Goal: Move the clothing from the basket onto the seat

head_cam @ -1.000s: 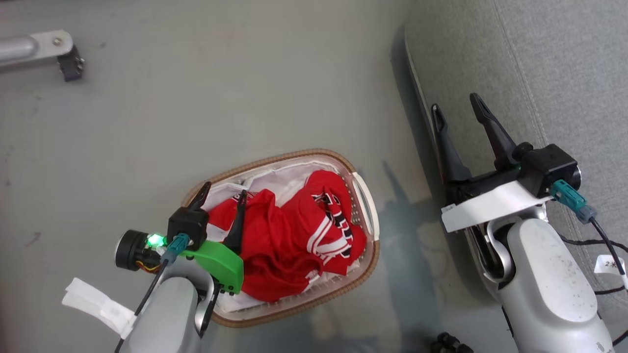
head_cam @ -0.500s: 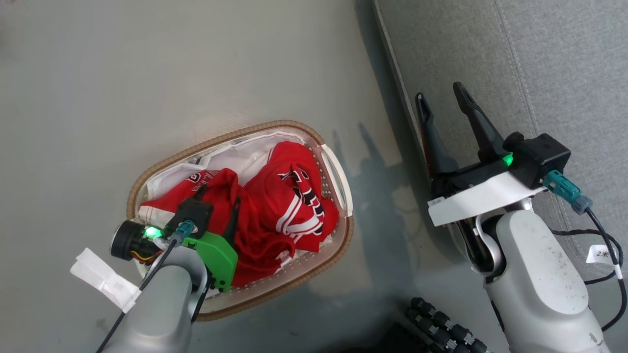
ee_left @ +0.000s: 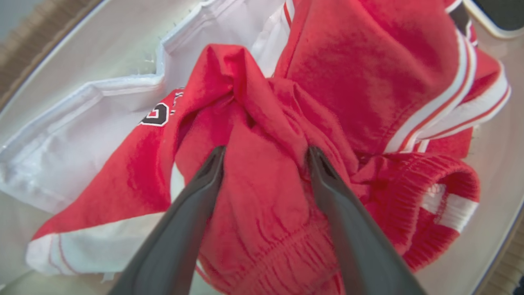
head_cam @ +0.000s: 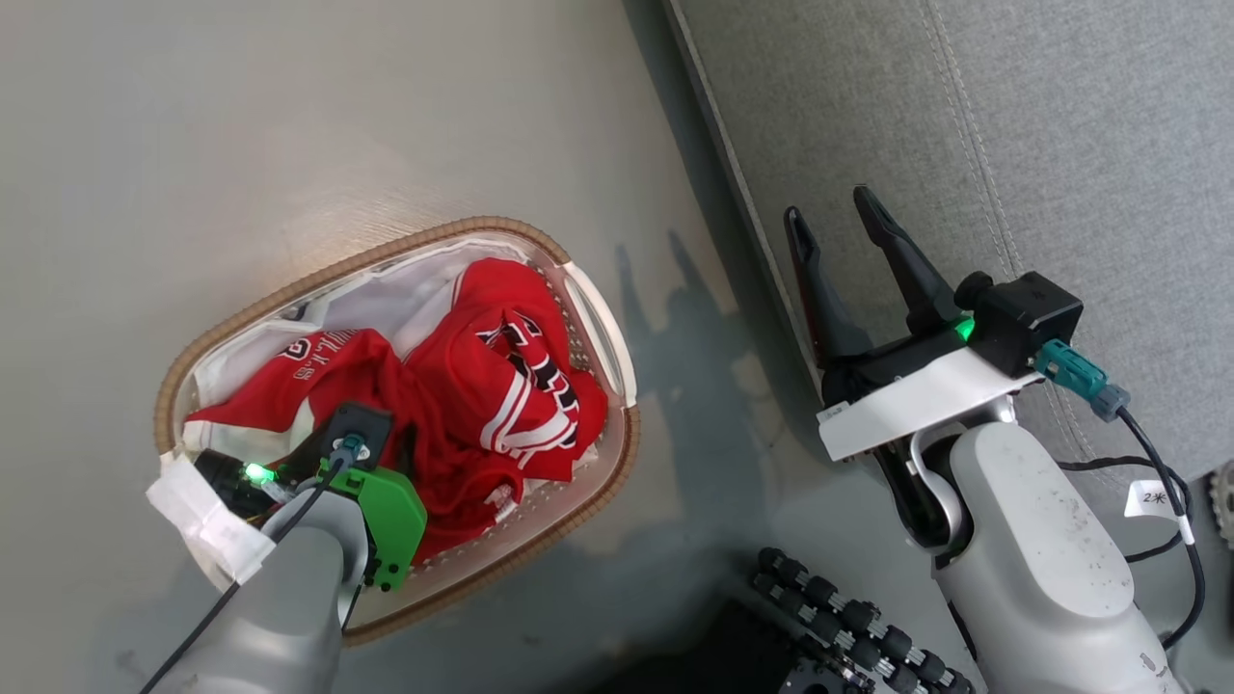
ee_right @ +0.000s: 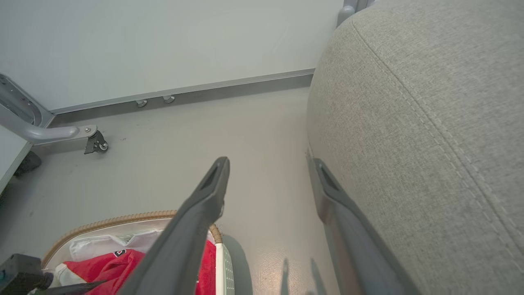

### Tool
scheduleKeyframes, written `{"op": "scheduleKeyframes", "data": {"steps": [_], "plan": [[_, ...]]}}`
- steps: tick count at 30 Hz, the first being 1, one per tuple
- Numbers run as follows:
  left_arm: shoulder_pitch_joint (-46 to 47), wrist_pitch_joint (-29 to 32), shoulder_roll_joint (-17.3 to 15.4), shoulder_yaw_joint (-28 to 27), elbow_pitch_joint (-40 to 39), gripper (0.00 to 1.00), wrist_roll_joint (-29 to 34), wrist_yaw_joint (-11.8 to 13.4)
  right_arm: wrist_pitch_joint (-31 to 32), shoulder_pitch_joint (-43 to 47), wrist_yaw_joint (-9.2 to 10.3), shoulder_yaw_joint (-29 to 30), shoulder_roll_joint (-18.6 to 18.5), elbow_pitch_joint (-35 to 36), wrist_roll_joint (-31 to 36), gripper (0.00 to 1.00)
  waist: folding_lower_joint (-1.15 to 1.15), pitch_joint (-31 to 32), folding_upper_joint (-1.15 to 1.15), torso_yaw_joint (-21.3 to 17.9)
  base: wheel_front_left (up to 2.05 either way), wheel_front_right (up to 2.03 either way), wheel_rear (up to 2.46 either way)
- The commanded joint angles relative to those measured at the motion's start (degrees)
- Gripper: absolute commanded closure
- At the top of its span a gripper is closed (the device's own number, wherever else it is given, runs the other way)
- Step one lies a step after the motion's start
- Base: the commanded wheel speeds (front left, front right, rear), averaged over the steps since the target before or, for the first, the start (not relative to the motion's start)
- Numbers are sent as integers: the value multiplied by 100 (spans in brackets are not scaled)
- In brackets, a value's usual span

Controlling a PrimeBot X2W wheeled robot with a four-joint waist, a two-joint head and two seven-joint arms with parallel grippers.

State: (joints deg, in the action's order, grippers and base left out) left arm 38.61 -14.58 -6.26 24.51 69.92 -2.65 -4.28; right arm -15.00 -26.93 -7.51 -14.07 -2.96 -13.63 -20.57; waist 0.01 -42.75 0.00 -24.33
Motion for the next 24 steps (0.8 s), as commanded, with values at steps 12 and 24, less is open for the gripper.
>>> {"op": "scheduleKeyframes", "data": {"steps": [12,24], "plan": [[331,534,-122,176,348,29,48,145,-26,-73,4,-49,-3,55,-208,0,-1,-287,0,-233,0,0,0],[194,233,91,221,367,100,-153,106,-26,-75,4,79,-7,-74,71,0,-1,201,0,69,0,0,0]]}}
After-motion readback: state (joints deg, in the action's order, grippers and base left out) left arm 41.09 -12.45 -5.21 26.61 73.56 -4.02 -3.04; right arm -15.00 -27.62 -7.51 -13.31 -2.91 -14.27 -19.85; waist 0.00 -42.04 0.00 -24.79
